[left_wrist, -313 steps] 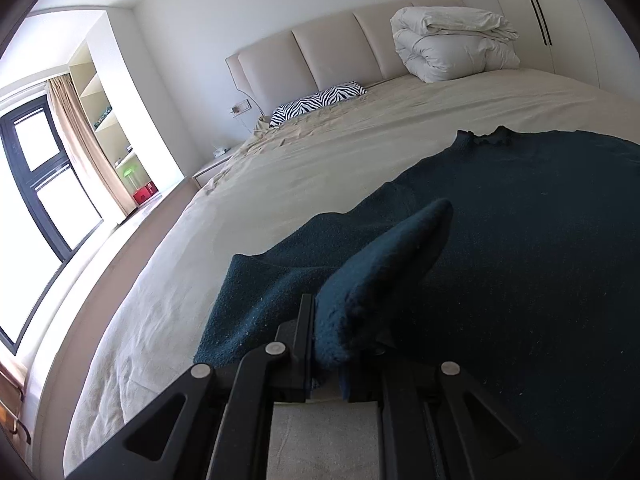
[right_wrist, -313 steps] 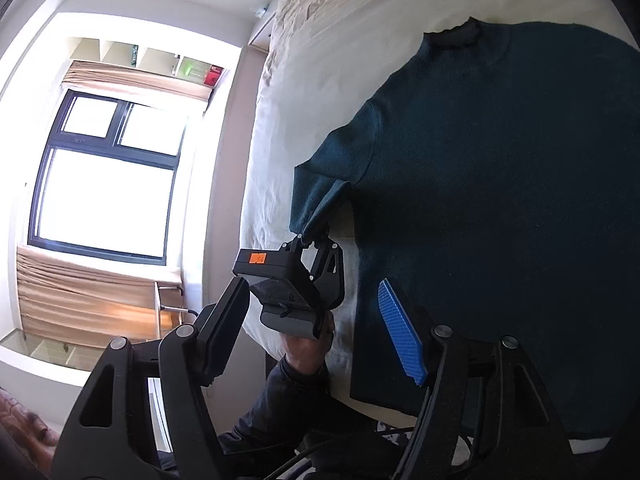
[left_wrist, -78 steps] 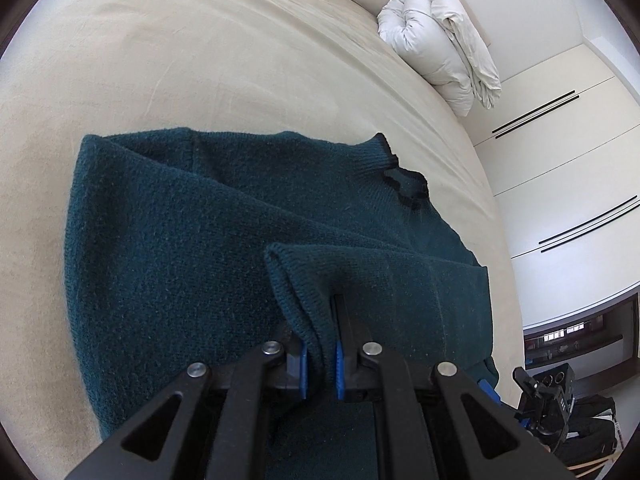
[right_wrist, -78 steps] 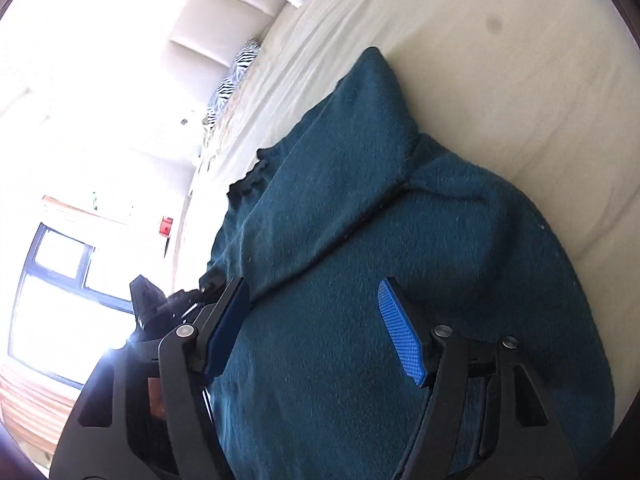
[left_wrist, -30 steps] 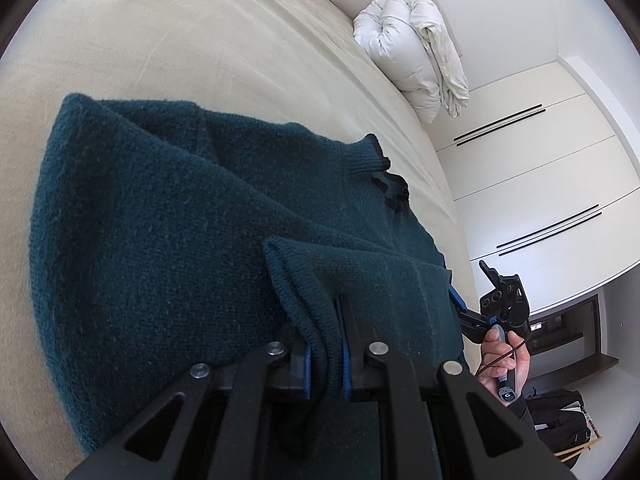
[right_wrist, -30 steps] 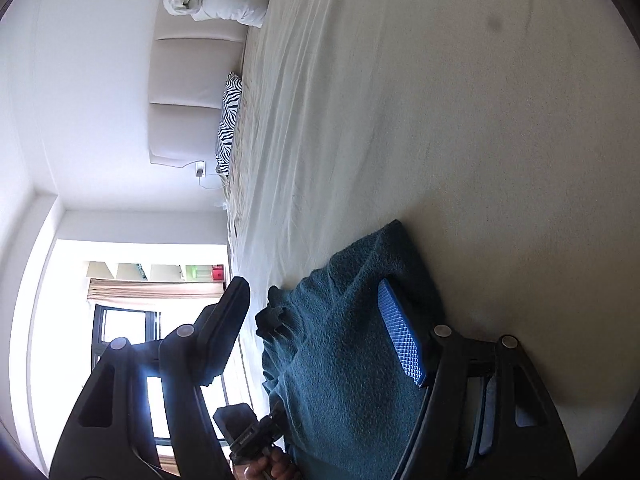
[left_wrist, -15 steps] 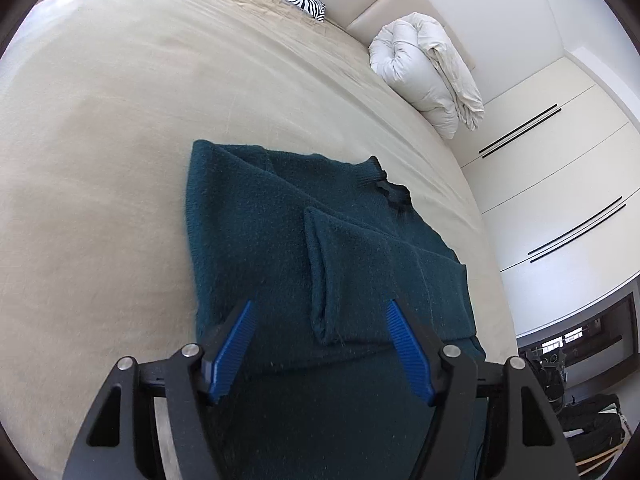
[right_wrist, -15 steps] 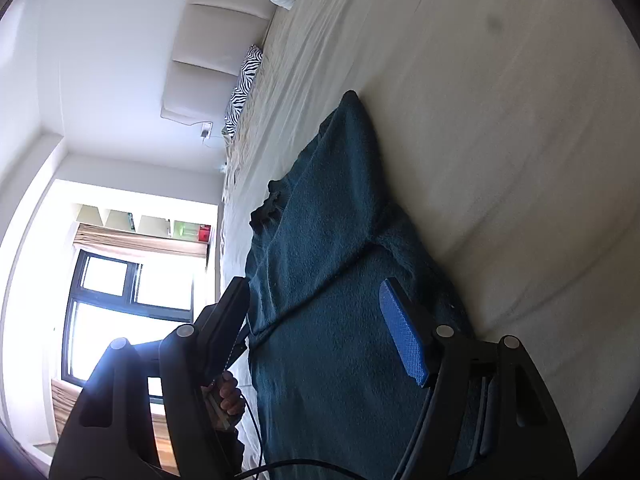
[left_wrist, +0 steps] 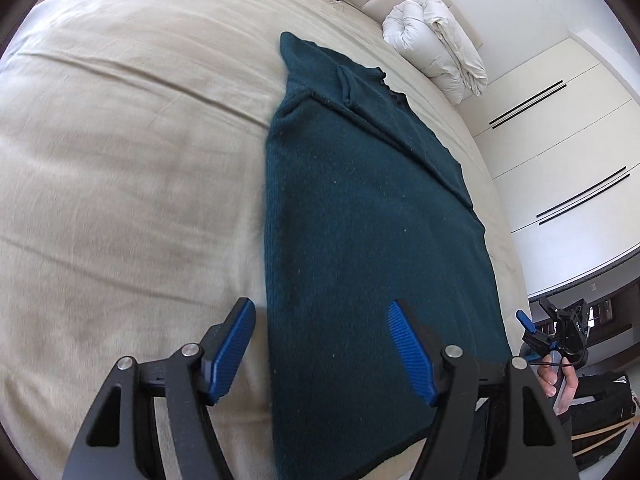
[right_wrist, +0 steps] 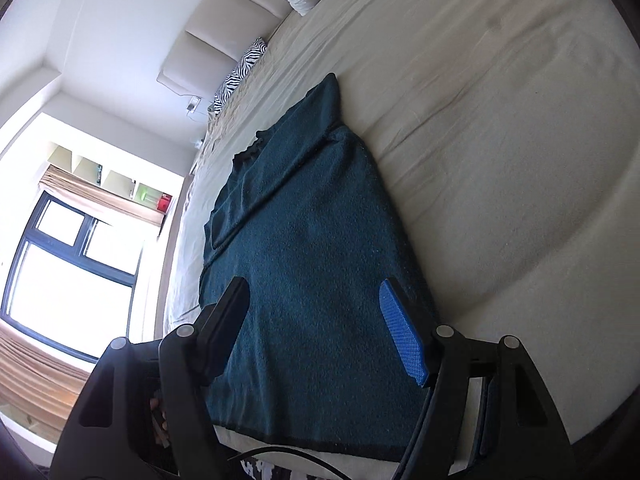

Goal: Fold small clothes

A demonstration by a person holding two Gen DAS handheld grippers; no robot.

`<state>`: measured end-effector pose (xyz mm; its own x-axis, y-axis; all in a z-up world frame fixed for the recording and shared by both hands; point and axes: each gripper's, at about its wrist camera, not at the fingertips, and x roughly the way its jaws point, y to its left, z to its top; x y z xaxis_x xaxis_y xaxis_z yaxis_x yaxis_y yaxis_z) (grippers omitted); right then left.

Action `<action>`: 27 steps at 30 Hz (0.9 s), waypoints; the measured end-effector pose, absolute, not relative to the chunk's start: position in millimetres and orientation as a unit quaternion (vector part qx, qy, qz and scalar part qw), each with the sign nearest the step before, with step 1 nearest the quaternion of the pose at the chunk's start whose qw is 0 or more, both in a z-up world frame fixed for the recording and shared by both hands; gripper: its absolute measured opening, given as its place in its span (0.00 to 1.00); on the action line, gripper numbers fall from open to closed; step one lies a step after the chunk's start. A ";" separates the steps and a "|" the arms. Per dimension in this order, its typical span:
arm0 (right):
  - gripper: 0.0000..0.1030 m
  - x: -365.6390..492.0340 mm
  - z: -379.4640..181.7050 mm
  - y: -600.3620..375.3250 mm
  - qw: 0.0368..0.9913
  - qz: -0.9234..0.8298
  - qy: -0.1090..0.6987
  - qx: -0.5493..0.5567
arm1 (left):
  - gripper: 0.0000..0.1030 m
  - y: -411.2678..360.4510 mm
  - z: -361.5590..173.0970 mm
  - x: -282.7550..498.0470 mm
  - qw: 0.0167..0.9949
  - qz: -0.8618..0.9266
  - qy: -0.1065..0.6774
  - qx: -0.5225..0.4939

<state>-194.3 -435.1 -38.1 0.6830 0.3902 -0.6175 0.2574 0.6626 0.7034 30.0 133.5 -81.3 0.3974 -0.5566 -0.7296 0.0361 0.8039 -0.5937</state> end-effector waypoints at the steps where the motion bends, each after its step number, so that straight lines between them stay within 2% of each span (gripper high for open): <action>1: 0.65 -196.7 -36.5 -431.3 0.822 0.041 0.396 0.407 | 0.70 134.0 -82.8 22.1 0.796 -0.186 0.517 -0.252; 13: 0.65 -231.1 -49.7 -438.3 0.809 0.011 0.426 0.405 | 0.66 116.4 -88.2 -26.8 0.773 -0.208 0.547 -0.244; 18: 0.65 -244.7 -57.8 -451.7 0.799 -0.006 0.434 0.415 | 0.56 122.2 -93.0 -26.3 0.767 -0.200 0.553 -0.257; 25: 0.65 -249.0 -66.7 -453.5 0.794 -0.003 0.445 0.414 | 0.47 114.0 -93.1 -25.8 0.763 -0.202 0.565 -0.240; 27: 0.65 -248.2 -65.3 -452.5 0.793 0.000 0.449 0.411 | 0.35 111.9 -94.1 -25.4 0.761 -0.204 0.568 -0.238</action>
